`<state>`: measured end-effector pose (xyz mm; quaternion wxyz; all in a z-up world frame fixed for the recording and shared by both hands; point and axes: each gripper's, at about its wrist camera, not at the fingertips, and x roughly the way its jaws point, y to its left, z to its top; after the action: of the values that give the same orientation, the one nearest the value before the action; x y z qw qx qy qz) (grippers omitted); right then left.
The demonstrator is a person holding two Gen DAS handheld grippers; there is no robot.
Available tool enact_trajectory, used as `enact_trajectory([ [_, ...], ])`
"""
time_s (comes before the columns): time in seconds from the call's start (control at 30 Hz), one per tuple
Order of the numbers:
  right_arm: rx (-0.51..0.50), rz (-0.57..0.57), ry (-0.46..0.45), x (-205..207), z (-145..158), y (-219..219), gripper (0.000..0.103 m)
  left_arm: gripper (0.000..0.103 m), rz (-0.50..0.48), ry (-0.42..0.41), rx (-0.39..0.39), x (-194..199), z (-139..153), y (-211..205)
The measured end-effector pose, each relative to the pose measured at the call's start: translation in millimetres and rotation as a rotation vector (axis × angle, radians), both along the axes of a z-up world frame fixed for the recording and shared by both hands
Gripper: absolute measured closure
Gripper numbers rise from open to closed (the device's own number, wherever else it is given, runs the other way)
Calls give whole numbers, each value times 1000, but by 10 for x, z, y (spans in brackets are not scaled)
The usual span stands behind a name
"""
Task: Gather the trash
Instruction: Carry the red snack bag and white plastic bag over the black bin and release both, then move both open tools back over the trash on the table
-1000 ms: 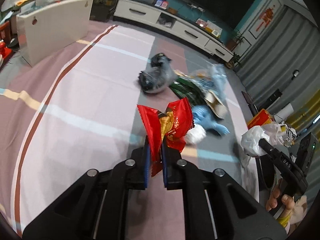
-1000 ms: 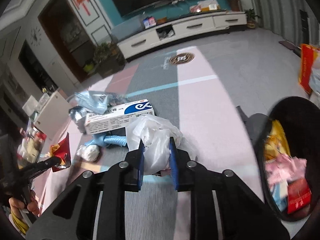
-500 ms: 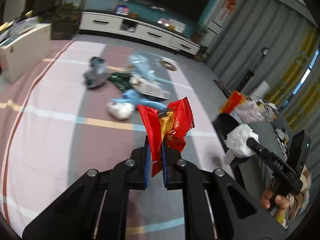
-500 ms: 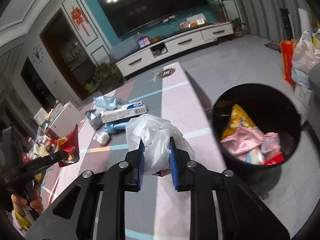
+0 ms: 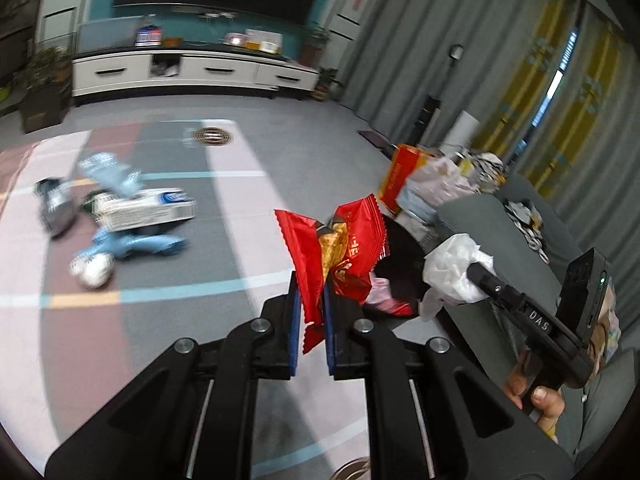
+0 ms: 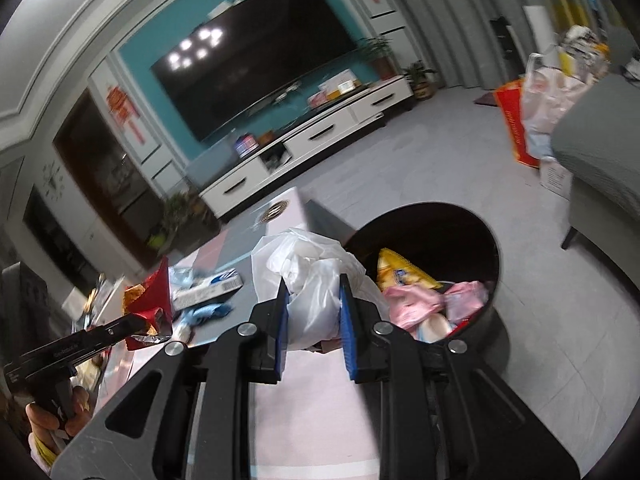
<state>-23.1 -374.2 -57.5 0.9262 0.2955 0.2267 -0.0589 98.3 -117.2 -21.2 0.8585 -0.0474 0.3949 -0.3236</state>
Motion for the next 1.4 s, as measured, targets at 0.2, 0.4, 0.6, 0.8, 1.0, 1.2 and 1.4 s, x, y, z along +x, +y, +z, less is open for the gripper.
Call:
enact_trajectory([
  [0.2, 40, -46, -26, -51, -96, -273, 80, 92, -104, 24, 33, 132, -78, -684],
  [0.4, 74, -69, -17, 24, -246, -463, 80, 91, -154, 32, 96, 250, -251, -1188],
  [0.6, 117, -82, -2, 142, -388, -575, 79, 91, -164, 61, 160, 376, -486, -1471],
  [0.8, 152, -102, 46, 301, -559, -654, 66, 70, -165, 99, 186, 501, -667, -1628],
  [1.0, 191, -126, 66, 242, -657, -681, 47, 45, -169, 105, 187, 477, -731, -1551],
  [1.2, 188, -108, 76, 127, -625, -585, 45, 26, -138, 117, 180, 354, -741, -1193],
  [1.4, 140, -58, 105, 17, -540, -372, 41, 15, -25, 103, 206, 105, -714, -506],
])
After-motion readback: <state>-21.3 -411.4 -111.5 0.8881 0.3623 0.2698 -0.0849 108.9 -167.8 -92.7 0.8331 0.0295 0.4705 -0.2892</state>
